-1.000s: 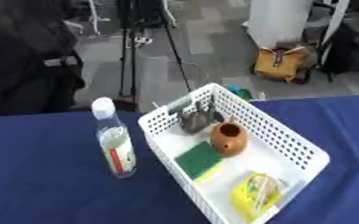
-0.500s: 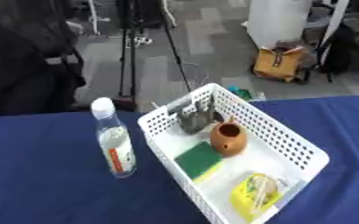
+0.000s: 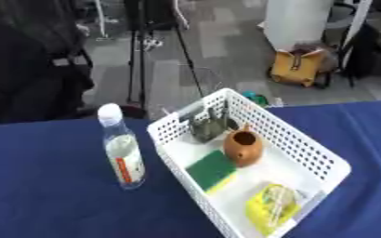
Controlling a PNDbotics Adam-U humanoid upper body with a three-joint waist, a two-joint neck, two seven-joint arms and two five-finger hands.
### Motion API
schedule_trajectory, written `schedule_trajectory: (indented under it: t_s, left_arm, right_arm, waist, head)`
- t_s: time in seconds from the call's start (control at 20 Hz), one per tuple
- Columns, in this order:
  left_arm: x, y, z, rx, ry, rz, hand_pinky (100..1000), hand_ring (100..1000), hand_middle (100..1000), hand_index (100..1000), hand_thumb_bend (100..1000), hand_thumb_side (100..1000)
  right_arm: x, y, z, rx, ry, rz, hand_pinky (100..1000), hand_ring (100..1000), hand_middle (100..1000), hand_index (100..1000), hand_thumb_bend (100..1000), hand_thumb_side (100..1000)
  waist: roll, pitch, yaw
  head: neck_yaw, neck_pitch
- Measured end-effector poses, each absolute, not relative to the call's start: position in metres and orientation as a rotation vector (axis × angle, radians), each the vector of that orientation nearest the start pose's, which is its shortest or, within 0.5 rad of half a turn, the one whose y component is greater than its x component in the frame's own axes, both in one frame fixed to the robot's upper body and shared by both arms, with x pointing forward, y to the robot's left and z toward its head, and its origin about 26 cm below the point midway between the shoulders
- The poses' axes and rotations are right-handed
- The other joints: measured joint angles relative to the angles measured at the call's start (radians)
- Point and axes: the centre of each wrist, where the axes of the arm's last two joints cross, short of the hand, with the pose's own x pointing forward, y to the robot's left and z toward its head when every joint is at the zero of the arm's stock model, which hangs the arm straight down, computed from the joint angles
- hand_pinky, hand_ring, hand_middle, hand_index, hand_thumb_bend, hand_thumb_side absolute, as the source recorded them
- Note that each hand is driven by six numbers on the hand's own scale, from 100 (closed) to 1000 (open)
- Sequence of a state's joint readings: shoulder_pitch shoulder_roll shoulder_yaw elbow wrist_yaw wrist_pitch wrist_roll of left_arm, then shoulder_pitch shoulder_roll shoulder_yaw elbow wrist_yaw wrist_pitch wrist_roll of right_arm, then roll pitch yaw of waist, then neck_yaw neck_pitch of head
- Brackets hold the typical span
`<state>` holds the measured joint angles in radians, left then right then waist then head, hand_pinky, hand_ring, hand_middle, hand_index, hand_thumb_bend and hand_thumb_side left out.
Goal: Pick up objects on the table and place them in the box.
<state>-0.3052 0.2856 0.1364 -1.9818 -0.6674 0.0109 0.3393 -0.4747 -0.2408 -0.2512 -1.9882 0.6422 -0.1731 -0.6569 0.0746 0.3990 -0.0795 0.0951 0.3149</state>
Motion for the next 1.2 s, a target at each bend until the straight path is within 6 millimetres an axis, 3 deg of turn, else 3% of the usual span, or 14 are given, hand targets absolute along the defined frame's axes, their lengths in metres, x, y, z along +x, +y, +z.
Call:
schedule_trajectory:
  t_s: [0.3,0.5,0.75,1.2]
  left_arm:
    - [0.302,0.285,0.213,1.185,-2.175,-0.36,960,1000,1000,1000,100,950]
    - [0.304,0.276,0.216,1.068,-2.12,-0.487,1000,1000,1000,1000,100,1000]
    - [0.313,0.267,0.222,0.948,-2.039,-0.664,1000,1000,1000,1000,100,989]
    - [0.318,0.268,0.23,0.849,-1.964,-0.93,1000,1000,1000,1000,100,1000]
  right_arm:
    - [0.309,-0.291,0.254,1.435,2.96,0.401,647,560,650,780,100,832]
    - [0.309,-0.291,0.254,1.43,2.964,0.4,648,559,649,777,100,832]
    - [0.31,-0.29,0.253,1.426,2.971,0.395,648,558,649,774,100,831]
    - [0.309,-0.289,0.251,1.426,2.983,0.378,648,557,645,760,100,825]
  waist:
    - [0.004,-0.003,-0.009]
    - [0.005,-0.004,-0.012]
    - [0.005,-0.004,-0.018]
    - [0.01,-0.009,-0.021]
  head:
    - [0.009,0.0]
    - [0.011,0.0]
    - [0.016,0.001]
    - [0.016,0.001]
